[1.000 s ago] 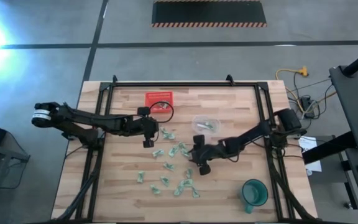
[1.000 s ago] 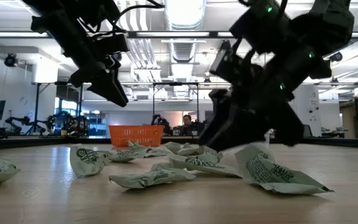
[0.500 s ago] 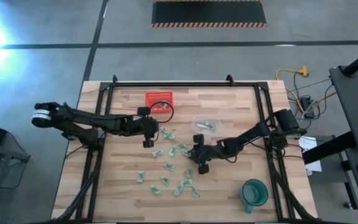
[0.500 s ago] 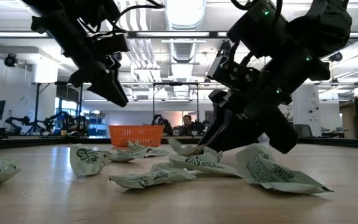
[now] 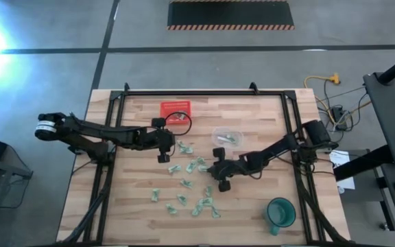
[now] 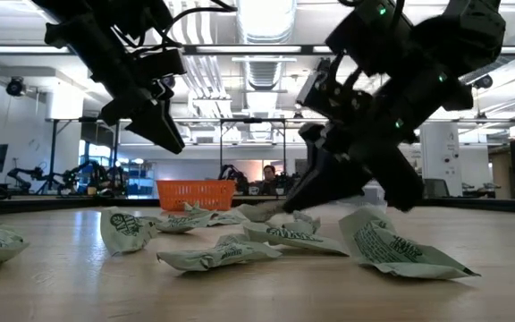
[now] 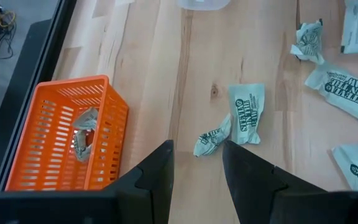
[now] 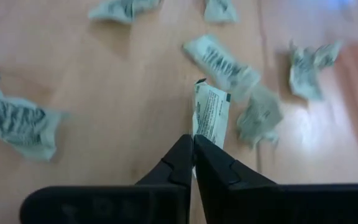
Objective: Pick and place items into bin
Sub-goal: Put the green stevia packet into the transparent bin
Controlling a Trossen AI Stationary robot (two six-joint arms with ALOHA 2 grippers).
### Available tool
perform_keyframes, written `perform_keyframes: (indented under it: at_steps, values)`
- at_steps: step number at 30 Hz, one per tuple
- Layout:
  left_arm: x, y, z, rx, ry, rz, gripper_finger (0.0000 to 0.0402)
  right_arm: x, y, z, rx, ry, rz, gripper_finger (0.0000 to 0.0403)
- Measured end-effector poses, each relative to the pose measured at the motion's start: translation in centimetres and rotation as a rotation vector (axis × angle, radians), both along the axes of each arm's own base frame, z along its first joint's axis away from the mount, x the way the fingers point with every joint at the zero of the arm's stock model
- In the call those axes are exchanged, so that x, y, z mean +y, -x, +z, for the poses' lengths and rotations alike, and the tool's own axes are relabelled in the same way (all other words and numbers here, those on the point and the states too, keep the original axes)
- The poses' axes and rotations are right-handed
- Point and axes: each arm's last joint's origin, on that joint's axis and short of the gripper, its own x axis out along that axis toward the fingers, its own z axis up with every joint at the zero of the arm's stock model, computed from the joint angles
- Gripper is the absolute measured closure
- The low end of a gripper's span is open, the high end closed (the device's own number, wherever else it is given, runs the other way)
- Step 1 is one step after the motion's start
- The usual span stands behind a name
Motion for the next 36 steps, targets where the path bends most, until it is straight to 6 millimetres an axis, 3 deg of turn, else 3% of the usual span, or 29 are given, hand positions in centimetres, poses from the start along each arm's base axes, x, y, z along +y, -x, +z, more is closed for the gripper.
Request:
perform_keyframes:
  at_steps: [4, 10, 20, 31, 36]
  values:
    - [0.0, 0.0, 0.0, 0.000, 0.000, 0.000, 0.0281, -0.1, 0.2, 1.3, -0.021, 0.011, 0.005, 0.0394]
    - [0.0, 0.0, 0.0, 0.000, 0.000, 0.000, 0.0281, -1.1, 1.6, 4.3, -0.006, 0.119, -0.120, 0.0394]
    - [0.0, 0.0, 0.0, -0.005, 0.000, -0.001, 0.0281, -5.7, 4.9, 7.8, 0.074, 0.098, -0.466, 0.0394]
    - [0.0, -0.2, 0.2, -0.030, 0.002, -0.001, 0.0281, -8.2, 5.6, 6.8, 0.203, -0.042, -0.524, 0.0391]
    - [-0.1, -0.5, 0.2, -0.048, 0.021, -0.020, 0.0281, -8.2, 5.5, 6.7, 0.211, -0.027, -0.507, 0.0355]
